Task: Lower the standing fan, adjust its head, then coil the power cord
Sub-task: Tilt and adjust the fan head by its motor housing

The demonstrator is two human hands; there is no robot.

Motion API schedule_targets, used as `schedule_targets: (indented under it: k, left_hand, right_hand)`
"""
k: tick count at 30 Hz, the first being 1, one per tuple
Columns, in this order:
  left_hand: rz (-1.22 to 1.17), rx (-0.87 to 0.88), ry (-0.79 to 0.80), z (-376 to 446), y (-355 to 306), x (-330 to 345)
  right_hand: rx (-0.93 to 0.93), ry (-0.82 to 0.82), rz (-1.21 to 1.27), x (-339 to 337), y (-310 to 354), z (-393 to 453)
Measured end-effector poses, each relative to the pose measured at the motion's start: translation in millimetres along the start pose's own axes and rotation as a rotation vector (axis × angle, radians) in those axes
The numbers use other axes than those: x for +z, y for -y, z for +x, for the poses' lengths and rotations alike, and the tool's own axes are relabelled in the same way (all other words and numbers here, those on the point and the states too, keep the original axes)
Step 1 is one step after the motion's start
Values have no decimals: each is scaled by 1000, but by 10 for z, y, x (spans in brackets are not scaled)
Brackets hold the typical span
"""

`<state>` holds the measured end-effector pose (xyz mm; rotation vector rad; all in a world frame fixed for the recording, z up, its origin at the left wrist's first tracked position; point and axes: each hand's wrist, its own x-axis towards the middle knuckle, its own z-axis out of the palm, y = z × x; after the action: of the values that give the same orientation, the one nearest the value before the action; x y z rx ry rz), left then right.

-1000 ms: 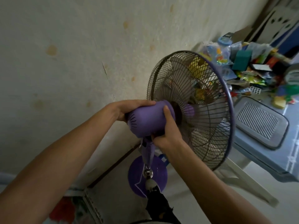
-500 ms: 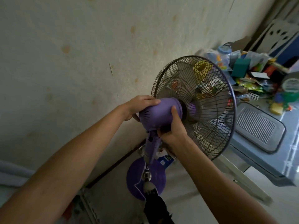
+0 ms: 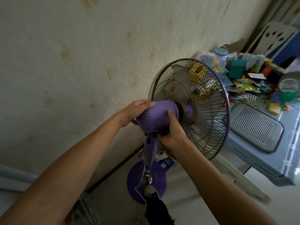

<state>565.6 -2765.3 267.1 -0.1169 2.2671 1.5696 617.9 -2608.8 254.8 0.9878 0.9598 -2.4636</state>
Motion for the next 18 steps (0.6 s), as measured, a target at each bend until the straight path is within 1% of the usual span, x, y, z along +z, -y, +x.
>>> schedule_targets:
  k: [2,4,6,9,11,16,17,18]
  left_hand:
    - [-9,38,-47,-15,27,38]
    - [-13,68,-101,-13,52,67]
    - [-21,79,-134,-15,77,86]
    - [-13,87,-180,-38,99,126]
    - [16,89,-239,-71,108,174]
    - [166,87,-440,-202,70,304]
    - [190,78,-481,-246,59,342]
    - [216,67,-524,-295,42,385]
  right_hand:
    - [-16,-9,-70,-26,7,-63]
    - [-48,5,-203,-92,51,-139]
    - [-86,60,-370,-174,128,-246]
    - [-190,125,-624,-308,292,-353]
    - [-237,180,-733,-373,419,-382]
    - [-316,393,-913,-429,718,-623]
    - [-356,460,-952,-445,821,-700]
    - [-438,527,-996,-471,944,-785]
